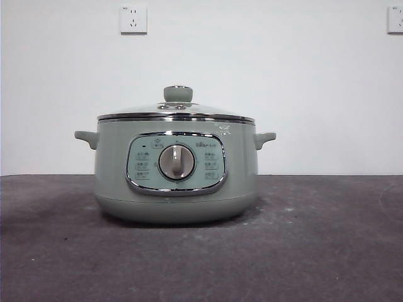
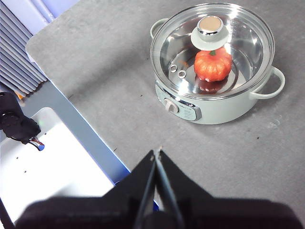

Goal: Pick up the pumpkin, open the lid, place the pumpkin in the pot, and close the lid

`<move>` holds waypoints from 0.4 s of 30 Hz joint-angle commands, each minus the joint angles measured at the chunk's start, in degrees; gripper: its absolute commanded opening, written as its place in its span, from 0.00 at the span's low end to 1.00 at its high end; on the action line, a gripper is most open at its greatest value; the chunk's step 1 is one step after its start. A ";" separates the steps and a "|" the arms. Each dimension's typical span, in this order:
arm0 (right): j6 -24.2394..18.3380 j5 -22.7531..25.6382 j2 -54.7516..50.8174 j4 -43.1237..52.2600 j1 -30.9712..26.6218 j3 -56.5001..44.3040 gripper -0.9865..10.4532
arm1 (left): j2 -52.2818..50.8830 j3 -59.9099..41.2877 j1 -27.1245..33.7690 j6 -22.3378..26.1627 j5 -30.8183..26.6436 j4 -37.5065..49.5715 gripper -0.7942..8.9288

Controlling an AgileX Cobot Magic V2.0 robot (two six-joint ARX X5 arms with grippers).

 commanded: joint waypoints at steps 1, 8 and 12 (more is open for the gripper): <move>0.31 0.13 -0.20 -0.94 0.07 -0.37 0.09 | -5.46 -11.67 1.27 -0.04 -0.07 6.14 0.08; 0.31 0.13 -0.20 -0.94 0.07 -0.37 0.09 | -15.41 -30.51 1.97 -2.16 -3.10 12.61 0.08; 0.31 0.13 -0.20 -0.94 0.07 -0.37 0.09 | -19.04 -37.20 2.01 -3.50 -5.57 12.39 0.08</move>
